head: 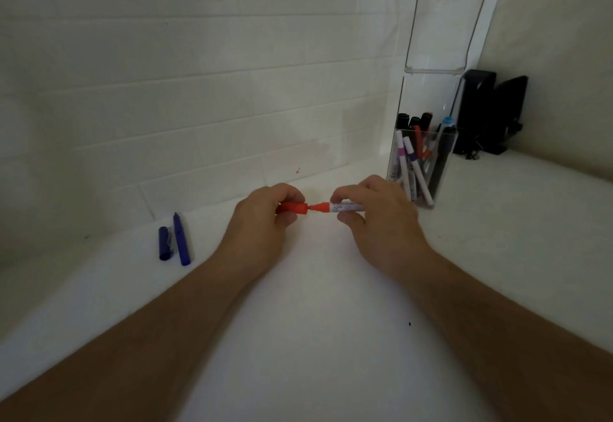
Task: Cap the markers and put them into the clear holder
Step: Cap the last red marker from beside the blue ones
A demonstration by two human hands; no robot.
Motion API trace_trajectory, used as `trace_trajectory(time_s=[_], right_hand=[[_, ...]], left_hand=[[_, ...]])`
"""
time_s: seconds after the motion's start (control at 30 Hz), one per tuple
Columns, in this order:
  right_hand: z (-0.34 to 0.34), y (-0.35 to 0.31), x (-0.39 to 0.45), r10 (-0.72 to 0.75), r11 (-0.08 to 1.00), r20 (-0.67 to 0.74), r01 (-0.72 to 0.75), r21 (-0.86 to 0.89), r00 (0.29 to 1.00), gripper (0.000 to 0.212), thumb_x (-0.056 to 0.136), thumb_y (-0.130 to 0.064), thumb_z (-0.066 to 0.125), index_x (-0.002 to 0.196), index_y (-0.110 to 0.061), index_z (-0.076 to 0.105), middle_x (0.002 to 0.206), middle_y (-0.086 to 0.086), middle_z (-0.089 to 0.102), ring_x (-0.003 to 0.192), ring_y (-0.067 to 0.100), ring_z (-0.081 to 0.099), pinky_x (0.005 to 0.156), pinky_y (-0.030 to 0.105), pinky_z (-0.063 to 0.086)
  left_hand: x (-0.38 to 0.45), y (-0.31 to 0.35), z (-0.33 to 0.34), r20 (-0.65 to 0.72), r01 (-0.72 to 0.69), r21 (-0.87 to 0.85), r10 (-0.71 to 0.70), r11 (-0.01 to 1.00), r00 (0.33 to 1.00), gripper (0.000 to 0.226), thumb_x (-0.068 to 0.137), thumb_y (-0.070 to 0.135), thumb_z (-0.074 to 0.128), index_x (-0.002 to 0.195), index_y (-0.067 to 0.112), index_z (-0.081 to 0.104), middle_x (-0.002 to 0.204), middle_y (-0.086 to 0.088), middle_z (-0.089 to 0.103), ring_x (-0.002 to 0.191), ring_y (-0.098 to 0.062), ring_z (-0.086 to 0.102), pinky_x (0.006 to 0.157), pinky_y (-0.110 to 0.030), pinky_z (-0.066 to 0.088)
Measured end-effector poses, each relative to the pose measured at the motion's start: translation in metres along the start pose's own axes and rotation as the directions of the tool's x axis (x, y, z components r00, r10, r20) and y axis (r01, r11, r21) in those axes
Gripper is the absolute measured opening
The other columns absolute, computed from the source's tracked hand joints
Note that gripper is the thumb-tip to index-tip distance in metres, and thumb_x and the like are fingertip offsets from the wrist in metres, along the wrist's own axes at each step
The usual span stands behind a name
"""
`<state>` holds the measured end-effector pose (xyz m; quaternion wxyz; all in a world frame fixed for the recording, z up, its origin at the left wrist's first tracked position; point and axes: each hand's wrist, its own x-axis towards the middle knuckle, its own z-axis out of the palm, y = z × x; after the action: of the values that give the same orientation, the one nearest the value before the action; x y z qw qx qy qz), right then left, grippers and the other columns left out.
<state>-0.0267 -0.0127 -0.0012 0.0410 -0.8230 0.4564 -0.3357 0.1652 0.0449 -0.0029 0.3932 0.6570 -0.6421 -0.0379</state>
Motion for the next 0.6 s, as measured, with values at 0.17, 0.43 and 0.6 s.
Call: trace_trajectory(time_s=[0.17,0.43,0.6], right_hand=[[0.005,0.002,0.0,-0.022,1.0,0.015,0.022,-0.013,1.0,0.021,0.093,-0.032,0.069,0.111,-0.042,0.069,0.099,-0.012,0.055,0.096,0.016,0.05,0.085,0.041,0.047],[0.006,0.005,0.001,-0.117,0.988,0.105,0.106,0.108,0.988,0.022,0.096,-0.037,0.063,0.113,-0.028,0.072,0.095,-0.009,0.058,0.085,0.011,0.054,0.074,0.028,0.043],[0.006,0.002,0.0,-0.101,0.988,0.114,0.086,0.128,0.988,0.021,0.097,-0.039,0.06,0.113,-0.032,0.072,0.09,-0.011,0.059,0.085,0.011,0.055,0.074,0.033,0.046]], left_hand=[[-0.001,0.003,0.002,0.054,-0.027,0.037,0.025,0.999,0.998,0.023,0.09,0.018,0.067,0.104,0.035,0.07,0.094,0.018,0.063,0.084,-0.002,0.053,0.074,-0.01,0.034],[-0.004,0.009,-0.001,0.143,-0.026,-0.012,0.028,1.0,0.989,0.02,0.099,0.028,0.057,0.108,0.032,0.074,0.098,0.016,0.073,0.092,-0.002,0.064,0.084,-0.018,0.046],[-0.004,0.011,0.0,0.094,-0.026,-0.046,0.03,0.999,0.995,0.017,0.096,0.025,0.062,0.104,0.03,0.076,0.096,0.018,0.074,0.09,0.001,0.063,0.077,-0.003,0.038]])
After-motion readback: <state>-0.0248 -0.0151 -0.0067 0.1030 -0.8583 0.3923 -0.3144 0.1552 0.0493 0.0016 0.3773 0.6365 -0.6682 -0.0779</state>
